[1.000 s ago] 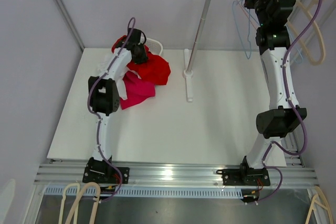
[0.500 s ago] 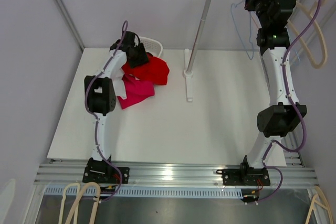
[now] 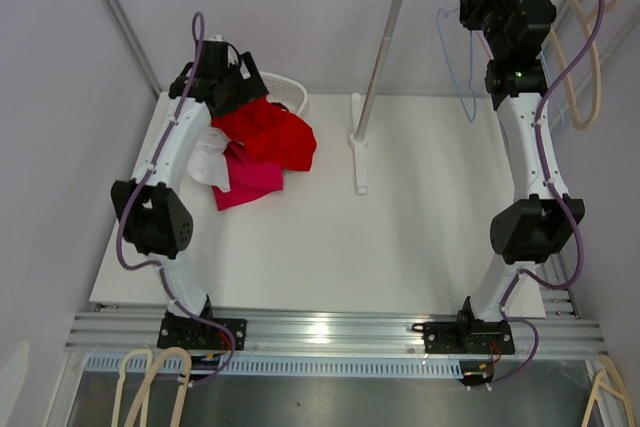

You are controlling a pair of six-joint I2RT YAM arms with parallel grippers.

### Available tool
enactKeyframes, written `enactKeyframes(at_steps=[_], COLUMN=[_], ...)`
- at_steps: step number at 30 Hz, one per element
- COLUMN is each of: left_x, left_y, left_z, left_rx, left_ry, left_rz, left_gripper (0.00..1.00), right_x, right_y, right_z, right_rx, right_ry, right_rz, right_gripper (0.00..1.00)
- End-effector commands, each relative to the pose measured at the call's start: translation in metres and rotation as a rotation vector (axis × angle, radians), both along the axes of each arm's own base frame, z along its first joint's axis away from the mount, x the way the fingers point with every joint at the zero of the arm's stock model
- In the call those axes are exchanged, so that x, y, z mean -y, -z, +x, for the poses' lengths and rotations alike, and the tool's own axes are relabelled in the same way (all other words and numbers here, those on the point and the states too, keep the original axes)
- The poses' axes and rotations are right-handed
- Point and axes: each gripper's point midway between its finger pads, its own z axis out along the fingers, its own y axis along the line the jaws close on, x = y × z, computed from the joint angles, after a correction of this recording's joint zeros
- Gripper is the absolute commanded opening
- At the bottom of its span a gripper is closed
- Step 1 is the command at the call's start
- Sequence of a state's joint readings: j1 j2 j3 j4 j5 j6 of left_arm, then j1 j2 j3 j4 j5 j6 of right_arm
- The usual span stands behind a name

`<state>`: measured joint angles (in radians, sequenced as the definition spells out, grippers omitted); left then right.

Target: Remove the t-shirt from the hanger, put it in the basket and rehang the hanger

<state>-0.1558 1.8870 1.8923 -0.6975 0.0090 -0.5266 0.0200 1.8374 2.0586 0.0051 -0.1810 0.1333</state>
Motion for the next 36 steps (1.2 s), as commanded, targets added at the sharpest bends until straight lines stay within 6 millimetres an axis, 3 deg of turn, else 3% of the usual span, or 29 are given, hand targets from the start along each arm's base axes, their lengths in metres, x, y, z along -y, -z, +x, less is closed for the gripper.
enactKeyframes(at_steps=[1, 3, 5, 6, 7, 8, 9, 11, 13, 14, 15, 16, 17, 19, 20, 21, 22, 23, 24, 25, 26, 27, 28, 29, 31, 32, 33, 36], left_x=[-0.006, -0.01, -0.013, -0.015, -0.013, -0.013, -0.012, -0.012, -0.011, -0.011, -0.01, -0.004, -0.003, 0.005, 0.006, 0.012, 0.014, 0.015, 0.017, 0.022, 0.027, 0.027, 0.035, 0.038, 0.042, 0.043, 0.044, 0.043], left_y=[-0.057, -0.08, -0.089, -0.103, -0.108, -0.114, -0.127, -0.135, -0.144, -0.15, -0.15, -0.15, -0.164, -0.164, -0.18, -0.169, -0.175, -0.192, -0.191, -0.196, -0.175, -0.199, -0.202, -0.181, -0.188, -0.177, -0.165, -0.143], left_z=[-0.016, -0.022, -0.027, -0.032, -0.035, -0.037, -0.041, -0.044, -0.052, -0.055, -0.058, -0.062, -0.07, -0.08, -0.091, -0.097, -0.104, -0.121, -0.128, -0.138, -0.144, -0.164, -0.175, -0.181, -0.205, -0.21, -0.214, -0.232], left_rx=[0.125, 0.179, 0.203, 0.237, 0.25, 0.267, 0.304, 0.327, 0.348, 0.366, 0.37, 0.378, 0.421, 0.43, 0.479, 0.463, 0.484, 0.53, 0.545, 0.57, 0.543, 0.632, 0.657, 0.628, 0.67, 0.654, 0.632, 0.616], left_ry=[-0.026, -0.032, -0.036, -0.043, -0.039, -0.039, -0.038, -0.033, -0.031, -0.028, -0.019, 0.008, 0.02, 0.05, 0.06, 0.083, 0.093, 0.107, 0.117, 0.135, 0.162, 0.177, 0.208, 0.227, 0.257, 0.265, 0.272, 0.291], left_rz=[0.005, 0.015, 0.025, 0.028, 0.031, 0.032, 0.03, 0.039, 0.044, 0.052, 0.061, 0.066, 0.07, 0.062, 0.047, 0.041, 0.032, 0.012, 0.003, -0.007, -0.001, -0.023, -0.033, -0.028, -0.05, -0.051, -0.053, -0.063], left_gripper=[0.99, 1.0, 0.99, 1.0, 0.99, 1.0, 0.99, 1.0, 1.0, 1.0, 0.99, 0.99, 1.0, 1.0, 0.99, 1.0, 0.99, 0.99, 0.99, 1.0, 0.99, 0.99, 1.0, 0.99, 0.99, 1.0, 1.0, 1.0], right_x=[0.004, 0.004, 0.005, 0.005, 0.005, 0.006, 0.011, 0.016, 0.023, 0.026, 0.029, 0.029, 0.034, 0.04, 0.041, 0.039, 0.038, 0.028, 0.025, 0.019, 0.015, 0.002, -0.006, -0.016, -0.032, -0.035, -0.043, -0.05], right_y=[-0.028, -0.032, -0.039, -0.048, -0.044, -0.045, -0.06, -0.061, -0.058, -0.071, -0.058, -0.059, -0.07, -0.06, -0.071, -0.06, -0.066, -0.055, -0.06, -0.057, -0.042, -0.046, -0.04, -0.02, -0.009, -0.001, 0.021, 0.047], right_z=[-0.02, -0.023, -0.028, -0.035, -0.038, -0.042, -0.054, -0.067, -0.078, -0.098, -0.1, -0.109, -0.128, -0.142, -0.164, -0.169, -0.181, -0.187, -0.208, -0.217, -0.221, -0.242, -0.249, -0.251, -0.273, -0.279, -0.279, -0.295], right_rx=[0.056, 0.062, 0.074, 0.092, 0.067, 0.062, 0.079, 0.049, 0.028, 0.057, 0.028, 0.03, 0.053, 0.017, 0.044, 0.016, 0.027, 0.002, 0.016, 0.011, -0.022, -0.004, -0.009, -0.051, -0.061, -0.077, -0.128, -0.183], right_ry=[0.011, 0.015, 0.023, 0.021, 0.021, 0.029, 0.057, 0.085, 0.131, 0.152, 0.167, 0.171, 0.205, 0.261, 0.272, 0.27, 0.265, 0.244, 0.228, 0.213, 0.199, 0.146, 0.111, 0.078, 0.003, -0.015, -0.038, -0.083], right_rz=[0.0, 0.003, -0.001, -0.005, -0.012, -0.024, -0.022, -0.022, -0.015, -0.002, -0.003, -0.006, 0.006, 0.015, 0.026, 0.028, 0.037, 0.04, 0.051, 0.059, 0.081, 0.102, 0.107, 0.111, 0.125, 0.131, 0.147, 0.179], right_gripper=[0.31, 0.32, 0.42, 0.48, 0.69, 0.76, 0.86, 1.0, 0.99, 0.99, 0.99, 0.99, 1.0, 1.0, 1.0, 0.99, 1.0, 0.99, 0.99, 1.0, 1.0, 0.99, 1.0, 0.99, 0.99, 0.99, 1.0, 0.99])
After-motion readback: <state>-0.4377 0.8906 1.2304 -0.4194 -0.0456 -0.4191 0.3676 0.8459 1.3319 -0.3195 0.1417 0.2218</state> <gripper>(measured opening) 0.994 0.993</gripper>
